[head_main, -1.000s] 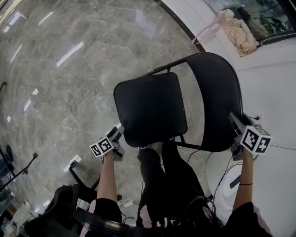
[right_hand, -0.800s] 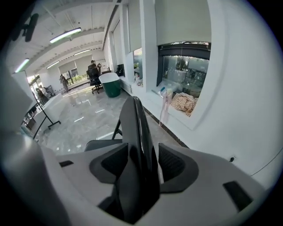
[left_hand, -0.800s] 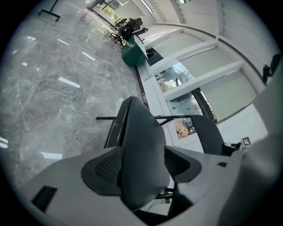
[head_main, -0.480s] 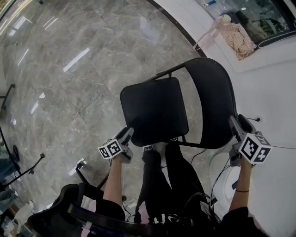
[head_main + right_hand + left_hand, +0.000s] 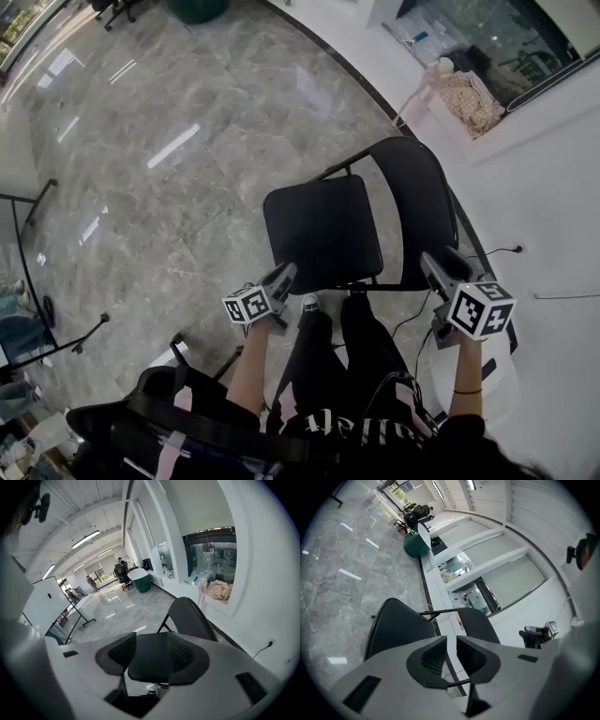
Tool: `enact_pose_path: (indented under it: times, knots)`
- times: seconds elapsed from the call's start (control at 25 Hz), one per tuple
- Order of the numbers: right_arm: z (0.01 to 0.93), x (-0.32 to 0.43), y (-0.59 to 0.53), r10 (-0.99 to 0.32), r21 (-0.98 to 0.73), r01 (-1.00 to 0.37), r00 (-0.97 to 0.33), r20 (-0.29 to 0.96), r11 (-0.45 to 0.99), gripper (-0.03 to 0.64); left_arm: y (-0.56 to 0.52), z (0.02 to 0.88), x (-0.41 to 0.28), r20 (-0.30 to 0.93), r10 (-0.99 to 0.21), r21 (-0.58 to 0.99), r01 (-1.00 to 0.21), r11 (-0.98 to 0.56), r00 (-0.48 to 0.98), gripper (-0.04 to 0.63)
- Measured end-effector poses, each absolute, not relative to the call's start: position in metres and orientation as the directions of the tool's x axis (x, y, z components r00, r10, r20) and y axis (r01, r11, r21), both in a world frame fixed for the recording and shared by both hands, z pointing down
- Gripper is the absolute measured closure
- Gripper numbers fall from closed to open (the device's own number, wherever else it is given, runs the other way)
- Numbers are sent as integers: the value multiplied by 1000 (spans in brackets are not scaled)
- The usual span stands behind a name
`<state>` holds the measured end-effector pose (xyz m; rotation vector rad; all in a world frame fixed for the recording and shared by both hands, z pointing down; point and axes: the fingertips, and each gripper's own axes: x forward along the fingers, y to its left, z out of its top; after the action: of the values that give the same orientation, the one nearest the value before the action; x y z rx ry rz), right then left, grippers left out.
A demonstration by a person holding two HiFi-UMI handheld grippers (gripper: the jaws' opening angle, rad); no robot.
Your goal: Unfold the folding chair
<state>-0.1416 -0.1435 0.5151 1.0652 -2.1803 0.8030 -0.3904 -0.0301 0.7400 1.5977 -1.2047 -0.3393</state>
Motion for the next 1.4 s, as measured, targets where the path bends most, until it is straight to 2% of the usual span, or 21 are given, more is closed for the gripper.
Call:
enact_pose_path:
  times: [0.12, 0.24, 0.52, 0.72, 1.0, 1.24, 1.4]
  knots:
    - [499, -146, -110, -458, -279, -807, -540, 706, 521, 405, -17, 712, -381, 303, -841, 862, -505, 41, 449, 588]
    - [489, -148, -83, -451, -297, -797, -558, 697, 526, 421, -7, 690, -367, 273, -841, 871, -492, 10, 467, 591]
    - [489, -149, -30, -446, -347, -788, -586, 676, 509, 522, 19, 638, -330, 203, -803, 871, -478, -113, 560, 592]
    - [490, -138, 1, -447, -381, -781, -605, 659, 495, 557, 44, 618, -304, 203, -775, 868, -476, -140, 599, 592]
    - [482, -84, 66, -460, -418, -770, -628, 628, 481, 574, 89, 599, -240, 188, -770, 856, -487, -176, 609, 592]
    - [481, -13, 152, -475, -416, -776, -624, 621, 475, 577, 155, 567, -150, 105, -754, 877, -418, -237, 648, 592]
    - [486, 23, 206, -474, -436, -760, -645, 599, 483, 577, 198, 553, -98, 90, -751, 865, -425, -267, 655, 592]
